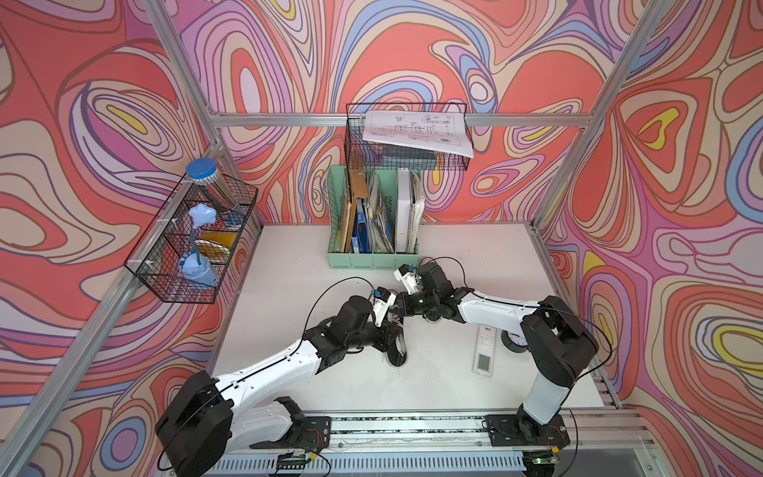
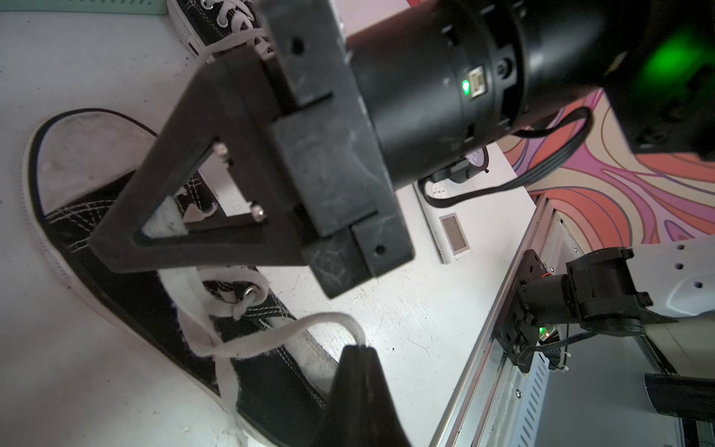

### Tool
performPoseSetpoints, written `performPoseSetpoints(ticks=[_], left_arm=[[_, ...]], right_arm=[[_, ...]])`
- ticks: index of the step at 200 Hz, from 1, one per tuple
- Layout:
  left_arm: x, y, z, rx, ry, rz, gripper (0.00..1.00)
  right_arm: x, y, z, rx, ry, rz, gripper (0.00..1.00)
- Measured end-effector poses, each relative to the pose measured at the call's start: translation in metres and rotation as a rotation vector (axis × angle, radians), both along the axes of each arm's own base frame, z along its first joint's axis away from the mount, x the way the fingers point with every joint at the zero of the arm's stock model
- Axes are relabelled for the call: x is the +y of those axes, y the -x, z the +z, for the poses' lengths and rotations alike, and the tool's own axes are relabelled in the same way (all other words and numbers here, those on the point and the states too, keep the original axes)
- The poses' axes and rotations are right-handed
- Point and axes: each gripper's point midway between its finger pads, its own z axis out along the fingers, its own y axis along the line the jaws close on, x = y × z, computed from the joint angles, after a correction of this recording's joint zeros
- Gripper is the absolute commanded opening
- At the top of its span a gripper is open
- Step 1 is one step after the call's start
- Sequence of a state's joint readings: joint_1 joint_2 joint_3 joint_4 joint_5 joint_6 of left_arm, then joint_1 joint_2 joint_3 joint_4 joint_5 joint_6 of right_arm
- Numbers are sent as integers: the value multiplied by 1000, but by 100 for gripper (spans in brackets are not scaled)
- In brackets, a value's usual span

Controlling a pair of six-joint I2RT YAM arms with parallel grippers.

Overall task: Tie the shoes
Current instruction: Wrap the shoelace around the shoelace.

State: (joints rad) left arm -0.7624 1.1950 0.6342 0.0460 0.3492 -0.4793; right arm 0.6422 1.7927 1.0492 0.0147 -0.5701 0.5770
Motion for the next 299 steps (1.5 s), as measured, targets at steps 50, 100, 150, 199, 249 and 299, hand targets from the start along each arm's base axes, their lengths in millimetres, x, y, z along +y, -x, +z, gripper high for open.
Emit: performPoseSetpoints(ticks=[50,100,150,199,249,299], left_arm=[[-22,-2,-18,-20,-38,-36,1],[-41,-13,-28,-75,-68,-25,13],[-46,-23,-43,-91,-100,-4,30],[-47,-23,-45,-105,-120,-25,44],[-46,-12,-45,-69,-166,-97,58],[-55,9,-43,-21,-124,-187,64]], right_arm=[[-1,1,-11,85,-36,21,0],[4,-5,2,80,-82,37,0],[0,-9,-7,101,-75,25,0],[-1,-11,-8,102,-74,22,0],[-1,-11,-8,102,-74,22,0],[1,-15,-4,91,-80,22,0]])
